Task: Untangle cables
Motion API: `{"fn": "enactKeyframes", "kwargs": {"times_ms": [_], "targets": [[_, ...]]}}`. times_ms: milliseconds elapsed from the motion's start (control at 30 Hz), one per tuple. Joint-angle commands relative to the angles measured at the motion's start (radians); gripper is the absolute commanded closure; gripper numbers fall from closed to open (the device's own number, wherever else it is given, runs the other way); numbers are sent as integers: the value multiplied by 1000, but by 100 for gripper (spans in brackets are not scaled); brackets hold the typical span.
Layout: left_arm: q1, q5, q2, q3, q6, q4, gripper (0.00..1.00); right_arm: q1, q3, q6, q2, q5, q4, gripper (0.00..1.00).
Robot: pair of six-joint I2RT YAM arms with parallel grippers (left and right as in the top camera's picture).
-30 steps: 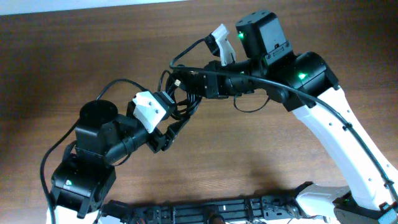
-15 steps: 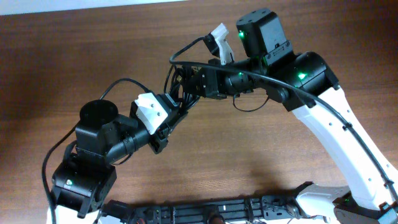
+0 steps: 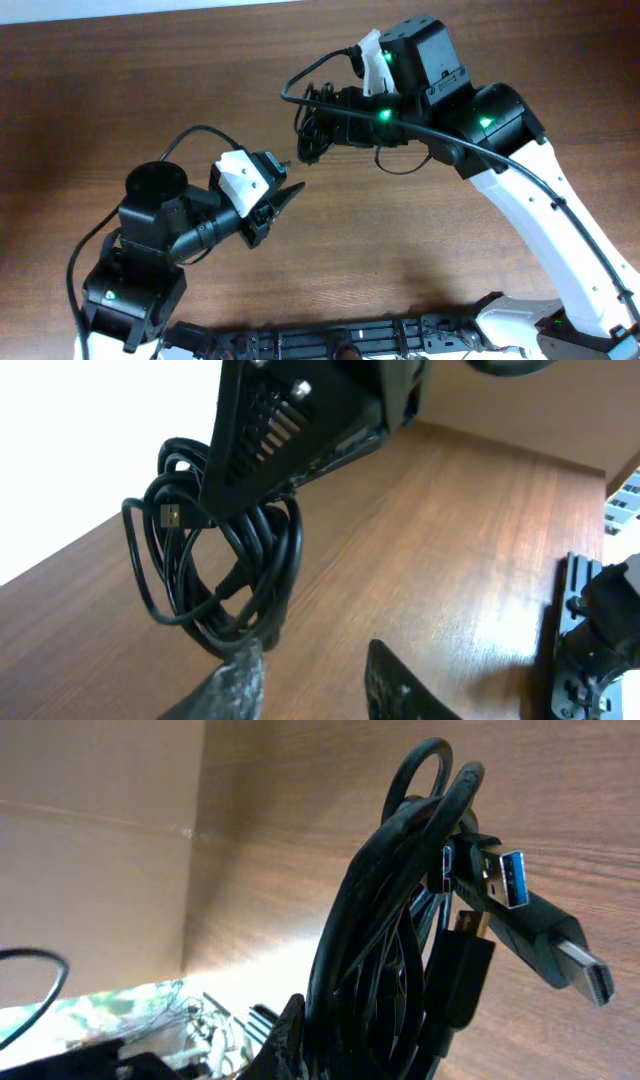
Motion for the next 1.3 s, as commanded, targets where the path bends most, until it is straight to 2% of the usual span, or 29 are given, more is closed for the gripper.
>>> {"fn": "enactKeyframes", "kwargs": {"times_ms": [0, 33, 100, 267, 367, 467, 567, 667, 767, 900, 967, 1100, 1200, 1267], "targets": [[1, 23, -31, -5, -4, 5, 42, 2, 28, 7, -23, -10, 13, 96], [1, 23, -31, -5, -4, 5, 32, 2, 28, 20, -23, -35, 12, 96], [1, 23, -29, -5, -4, 5, 25, 3, 28, 55, -23, -93, 13, 96], [1, 22, -11, -5, -3, 5, 20, 3, 28, 99, -23, -245, 15, 96], [1, 23, 0, -5, 2, 8, 21, 3, 28, 108, -23, -283, 15, 96], [1, 22, 5, -5, 5, 37, 41, 3, 28, 134, -23, -283, 15, 96], [1, 22, 5, -5, 22, 71, 44, 3, 28, 190, -21, -283, 19, 96], [1, 21, 5, -5, 88, 85, 51, 3, 28, 248, -19, -284, 29, 96], [1, 19, 5, -5, 133, 86, 50, 3, 28, 277, -18, -304, 63, 96], [1, 19, 9, -5, 135, 86, 54, 3, 28, 316, -18, -354, 112, 96], [1, 19, 13, -5, 135, 86, 67, 3, 28, 315, -18, -358, 113, 96], [1, 18, 13, -5, 136, 87, 87, 3, 28, 315, -17, -357, 114, 95], [1, 18, 13, -5, 135, 87, 100, 3, 28, 315, -11, -357, 114, 95], [1, 19, 13, -5, 130, 87, 100, 3, 28, 315, -5, -349, 114, 94]]}}
